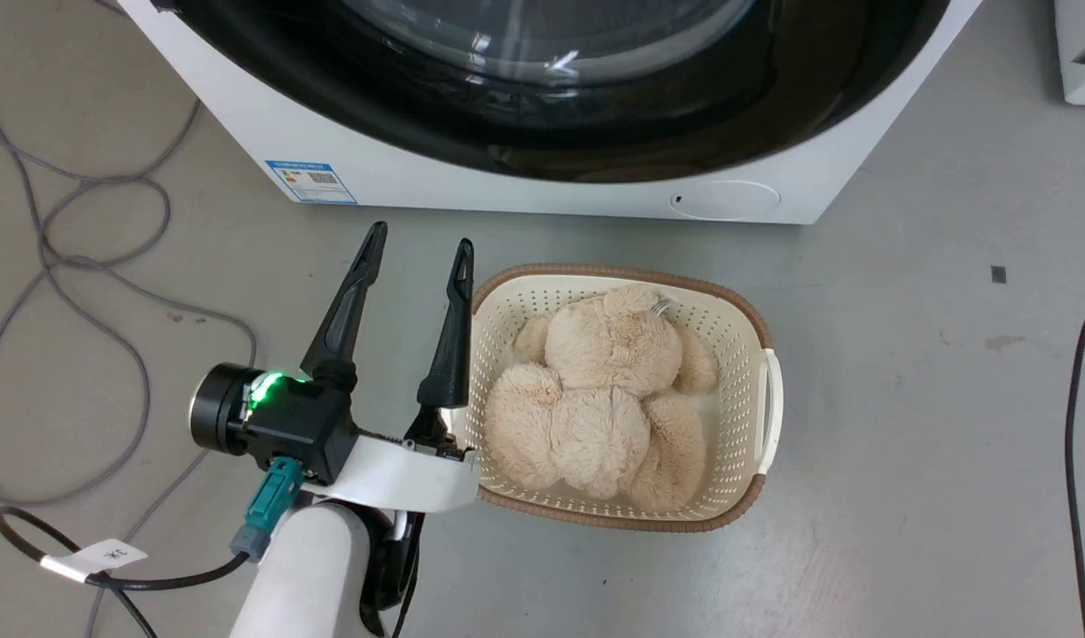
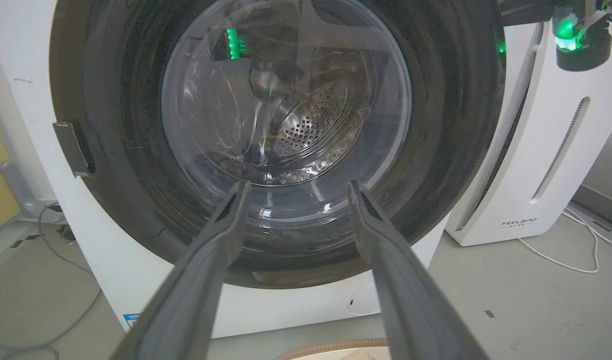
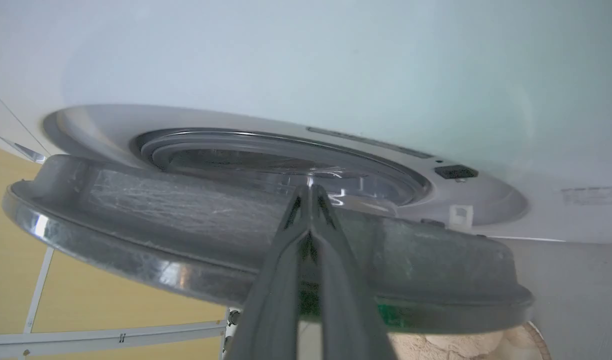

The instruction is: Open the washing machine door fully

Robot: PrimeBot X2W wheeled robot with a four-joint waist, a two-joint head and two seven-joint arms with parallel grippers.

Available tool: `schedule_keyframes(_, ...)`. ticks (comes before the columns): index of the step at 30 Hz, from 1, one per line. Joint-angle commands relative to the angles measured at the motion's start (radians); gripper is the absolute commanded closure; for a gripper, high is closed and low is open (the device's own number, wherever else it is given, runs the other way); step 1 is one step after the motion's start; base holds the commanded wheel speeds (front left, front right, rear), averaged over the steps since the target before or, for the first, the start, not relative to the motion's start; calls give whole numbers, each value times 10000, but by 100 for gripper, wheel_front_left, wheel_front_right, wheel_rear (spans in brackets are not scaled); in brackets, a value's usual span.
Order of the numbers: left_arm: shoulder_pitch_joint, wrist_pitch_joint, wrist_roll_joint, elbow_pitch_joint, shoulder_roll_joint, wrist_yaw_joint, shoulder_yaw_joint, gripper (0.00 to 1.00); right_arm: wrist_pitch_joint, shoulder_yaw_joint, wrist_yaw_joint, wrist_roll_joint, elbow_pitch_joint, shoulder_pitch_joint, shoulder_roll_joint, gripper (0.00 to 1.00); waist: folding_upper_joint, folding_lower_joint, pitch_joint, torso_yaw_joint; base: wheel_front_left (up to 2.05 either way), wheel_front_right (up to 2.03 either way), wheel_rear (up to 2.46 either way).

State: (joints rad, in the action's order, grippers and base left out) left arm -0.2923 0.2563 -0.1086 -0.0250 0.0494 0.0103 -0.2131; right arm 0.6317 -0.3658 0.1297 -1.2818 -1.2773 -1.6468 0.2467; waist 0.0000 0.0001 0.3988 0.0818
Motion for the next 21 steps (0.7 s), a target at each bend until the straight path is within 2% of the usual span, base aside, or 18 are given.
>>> schedule_keyframes(1, -134, 55, -17, 20, 9, -59, -2, 0, 132, -80, 10, 56, -52, 100, -177, 100, 0, -1, -28, 0, 0, 0, 0)
schedule_keyframes(14, -6, 55, -55, 246, 9, -61, -50, 0, 1150, -227, 10, 2, 45, 854, -450, 100, 0, -1, -474, -25, 0, 0, 0)
schedule_keyframes(21, 372, 55, 65, 718, 8, 66, -30, 0, 1442, -374, 10, -103, 840, 2272, -647, 100, 0, -1, -1365, 69, 0, 0, 0)
